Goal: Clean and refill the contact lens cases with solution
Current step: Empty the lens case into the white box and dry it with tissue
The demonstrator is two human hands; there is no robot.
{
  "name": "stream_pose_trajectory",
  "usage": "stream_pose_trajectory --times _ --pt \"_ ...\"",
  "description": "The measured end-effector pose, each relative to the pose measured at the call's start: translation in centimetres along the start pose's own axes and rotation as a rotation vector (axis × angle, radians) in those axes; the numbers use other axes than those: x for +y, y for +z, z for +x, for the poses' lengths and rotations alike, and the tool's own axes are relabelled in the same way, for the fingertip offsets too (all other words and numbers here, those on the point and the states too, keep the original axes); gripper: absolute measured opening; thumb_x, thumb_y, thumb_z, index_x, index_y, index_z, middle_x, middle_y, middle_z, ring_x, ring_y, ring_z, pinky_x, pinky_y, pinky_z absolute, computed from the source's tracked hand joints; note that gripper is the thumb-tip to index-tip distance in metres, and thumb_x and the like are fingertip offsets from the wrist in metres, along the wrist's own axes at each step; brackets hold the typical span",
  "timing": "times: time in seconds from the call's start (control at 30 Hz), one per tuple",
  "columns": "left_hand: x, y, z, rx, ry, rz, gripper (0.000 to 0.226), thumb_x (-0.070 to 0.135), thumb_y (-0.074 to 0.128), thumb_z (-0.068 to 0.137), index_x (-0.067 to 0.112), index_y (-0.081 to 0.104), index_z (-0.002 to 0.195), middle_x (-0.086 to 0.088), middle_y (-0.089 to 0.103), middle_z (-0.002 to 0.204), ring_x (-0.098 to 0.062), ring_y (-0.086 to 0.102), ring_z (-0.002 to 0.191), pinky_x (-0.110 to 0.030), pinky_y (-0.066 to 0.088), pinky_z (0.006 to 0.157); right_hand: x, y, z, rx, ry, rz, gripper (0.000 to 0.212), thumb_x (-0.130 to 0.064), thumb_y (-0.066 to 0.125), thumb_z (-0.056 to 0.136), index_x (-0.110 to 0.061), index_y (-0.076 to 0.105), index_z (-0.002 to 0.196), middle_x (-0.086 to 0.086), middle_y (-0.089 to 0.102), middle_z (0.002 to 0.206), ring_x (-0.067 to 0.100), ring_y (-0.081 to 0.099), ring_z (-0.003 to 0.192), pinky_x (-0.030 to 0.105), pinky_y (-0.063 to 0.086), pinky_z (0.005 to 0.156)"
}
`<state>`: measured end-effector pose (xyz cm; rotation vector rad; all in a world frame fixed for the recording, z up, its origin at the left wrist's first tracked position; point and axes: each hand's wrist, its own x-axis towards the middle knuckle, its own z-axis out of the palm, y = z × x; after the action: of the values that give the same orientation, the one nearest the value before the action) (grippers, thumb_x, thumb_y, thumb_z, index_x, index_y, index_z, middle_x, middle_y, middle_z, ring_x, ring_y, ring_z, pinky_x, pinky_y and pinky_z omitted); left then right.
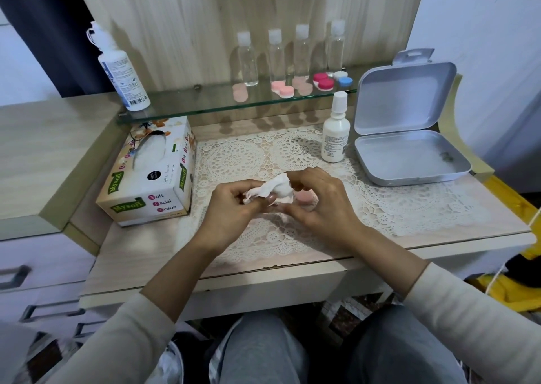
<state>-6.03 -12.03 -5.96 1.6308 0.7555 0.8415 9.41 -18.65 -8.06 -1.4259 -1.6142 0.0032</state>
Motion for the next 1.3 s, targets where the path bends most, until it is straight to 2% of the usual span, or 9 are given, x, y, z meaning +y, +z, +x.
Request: stream_pose_trajectory --times 0.13,0.3,0.4,0.47,0.6,0.87,0.97,1.1,1.3 --pt "0.2 0.1 -0.3 -0.015 -0.014 0.011 0.017 0.005 0.071 0.072 0.018 0.071 0.083 -0.002 0.072 0.085 -0.018 0.068 0.079 -0.024 0.054 0.07 -0.4 -0.3 0.0 0.073 0.068 0.181 0.04 -0.041 0.074 0.067 -0.01 0.071 0.091 -0.003 0.063 0.086 0.009 0.058 0.074 0.018 0.046 0.067" --pt "0.2 0.1 -0.6 0.006 -0.048 0.034 0.03 0.018 0.077 0.059 0.021 0.07 0.088 0.001 0.073 0.085 -0.016 0.069 0.082 -0.028 0.056 0.072 -0.7 -0.7 0.2 0.147 0.112 0.295 0.016 -0.024 0.071 0.072 -0.01 0.068 0.078 0.002 0.067 0.081 0.012 0.062 0.078 0.024 0.049 0.072" --pt "0.3 -0.4 -0.5 0.047 -0.072 0.003 0.032 0.012 0.077 0.058 0.022 0.07 0.088 -0.001 0.072 0.086 -0.027 0.067 0.084 -0.031 0.057 0.075 -0.5 -1.7 0.4 0.218 0.144 0.294 0.008 -0.014 0.067 0.074 -0.01 0.061 0.078 -0.003 0.062 0.073 0.011 0.058 0.069 0.024 0.05 0.066" --pt "0.4 -0.6 -0.6 0.056 -0.03 0.056 0.031 0.002 0.074 0.066 0.025 0.07 0.087 0.004 0.072 0.091 -0.031 0.065 0.087 -0.029 0.057 0.078 -0.1 -2.4 0.6 0.295 0.109 0.199 0.008 -0.008 0.064 0.073 -0.008 0.057 0.076 -0.007 0.055 0.067 0.011 0.052 0.063 0.022 0.045 0.06" --pt "0.3 -0.4 -0.7 0.049 -0.014 0.036 0.045 -0.007 0.07 0.07 0.025 0.064 0.1 0.0 0.069 0.102 -0.014 0.066 0.096 -0.026 0.055 0.08 0.9 -2.9 1.1 0.374 -0.069 -0.09 0.008 0.0 0.067 0.07 0.001 0.06 0.074 0.002 0.059 0.066 0.009 0.048 0.062 0.019 0.04 0.055" --pt "-0.3 0.8 -0.9 0.084 -0.028 -0.031 0.031 -0.011 0.067 0.072 0.016 0.063 0.088 0.001 0.068 0.093 -0.007 0.066 0.086 -0.017 0.052 0.072 0.9 -0.3 -0.4 0.173 -0.208 -0.086 0.019 -0.013 0.074 0.073 0.003 0.067 0.079 0.012 0.06 0.075 0.015 0.055 0.062 0.019 0.044 0.058" --pt "-0.5 1.0 -0.9 0.108 -0.01 -0.043 0.03 -0.011 0.067 0.073 0.015 0.063 0.087 0.001 0.068 0.09 -0.006 0.067 0.083 -0.017 0.052 0.073 1.0 -0.1 -1.1 0.082 -0.221 -0.079 0.031 -0.027 0.067 0.079 0.002 0.07 0.09 0.015 0.063 0.091 0.022 0.061 0.079 0.027 0.05 0.068" --pt "-0.7 0.9 -0.8 0.124 0.001 -0.07 0.028 -0.011 0.066 0.073 0.014 0.062 0.086 0.002 0.067 0.086 -0.001 0.066 0.079 -0.017 0.053 0.071 1.5 -0.1 -1.6 -0.008 -0.225 -0.086 0.025 -0.019 0.058 0.084 -0.007 0.071 0.102 0.017 0.062 0.111 0.026 0.061 0.099 0.037 0.053 0.079" --pt "-1.0 1.3 -1.0 0.113 -0.012 -0.104 0.026 -0.013 0.063 0.076 0.01 0.06 0.089 -0.002 0.066 0.089 -0.001 0.066 0.079 -0.016 0.053 0.07 1.7 0.3 -1.4 0.024 -0.255 -0.112 0.02 -0.008 0.077 0.071 -0.003 0.073 0.089 0.017 0.065 0.088 0.024 0.064 0.069 0.033 0.053 0.056"
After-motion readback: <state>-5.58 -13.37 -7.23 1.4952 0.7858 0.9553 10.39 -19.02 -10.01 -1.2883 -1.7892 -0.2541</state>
